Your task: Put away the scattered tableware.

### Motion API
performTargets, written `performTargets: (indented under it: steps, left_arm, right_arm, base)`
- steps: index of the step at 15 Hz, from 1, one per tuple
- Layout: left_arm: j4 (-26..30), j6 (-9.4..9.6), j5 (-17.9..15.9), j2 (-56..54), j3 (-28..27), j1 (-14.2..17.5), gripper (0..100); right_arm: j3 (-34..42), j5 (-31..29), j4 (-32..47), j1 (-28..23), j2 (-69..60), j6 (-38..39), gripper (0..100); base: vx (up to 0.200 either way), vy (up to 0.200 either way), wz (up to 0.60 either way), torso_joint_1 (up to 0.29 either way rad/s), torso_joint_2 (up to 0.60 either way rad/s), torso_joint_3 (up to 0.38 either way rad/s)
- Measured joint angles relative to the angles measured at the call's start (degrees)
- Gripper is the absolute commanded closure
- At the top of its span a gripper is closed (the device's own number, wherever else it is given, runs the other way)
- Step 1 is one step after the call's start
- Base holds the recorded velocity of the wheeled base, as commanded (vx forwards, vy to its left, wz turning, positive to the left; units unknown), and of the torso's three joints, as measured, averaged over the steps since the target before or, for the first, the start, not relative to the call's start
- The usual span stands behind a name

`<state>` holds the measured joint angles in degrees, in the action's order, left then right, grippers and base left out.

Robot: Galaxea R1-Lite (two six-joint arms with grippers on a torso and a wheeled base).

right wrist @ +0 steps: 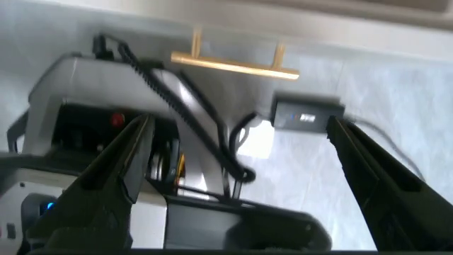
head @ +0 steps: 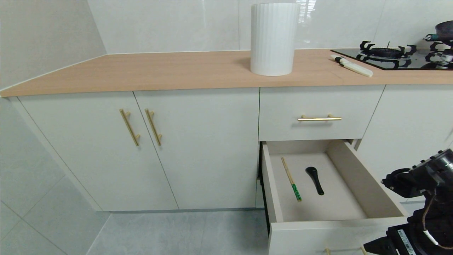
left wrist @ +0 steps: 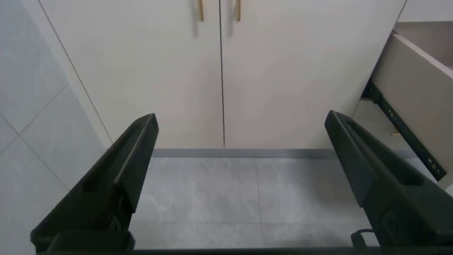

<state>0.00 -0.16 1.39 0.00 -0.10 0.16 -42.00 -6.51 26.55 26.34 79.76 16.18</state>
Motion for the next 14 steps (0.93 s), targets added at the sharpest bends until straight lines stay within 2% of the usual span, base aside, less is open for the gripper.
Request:
performTargets:
  steps: [3, 8, 14]
  left_arm:
    - [0.0, 0.00, 0.0, 0.0, 0.0, 0.0, 0]
    - [0.0, 0.00, 0.0, 0.0, 0.0, 0.0, 0]
    - [0.0, 0.00, 0.0, 0.0, 0.0, 0.0, 0]
  right_arm:
    - [0.5, 0.0, -0.9, 0.1, 3.9, 1.3, 0]
    - [4.8, -0.6, -13.7, 0.1, 9.8, 3.3, 0]
    - [6.4, -3.6, -18.8, 0.0, 13.4, 5.7, 0]
  base:
    - [0.000, 0.000, 0.00, 0.000, 0.00, 0.000]
    - [0.000, 0.000, 0.00, 0.000, 0.00, 0.000]
    - [0.000, 0.000, 0.00, 0.000, 0.00, 0.000]
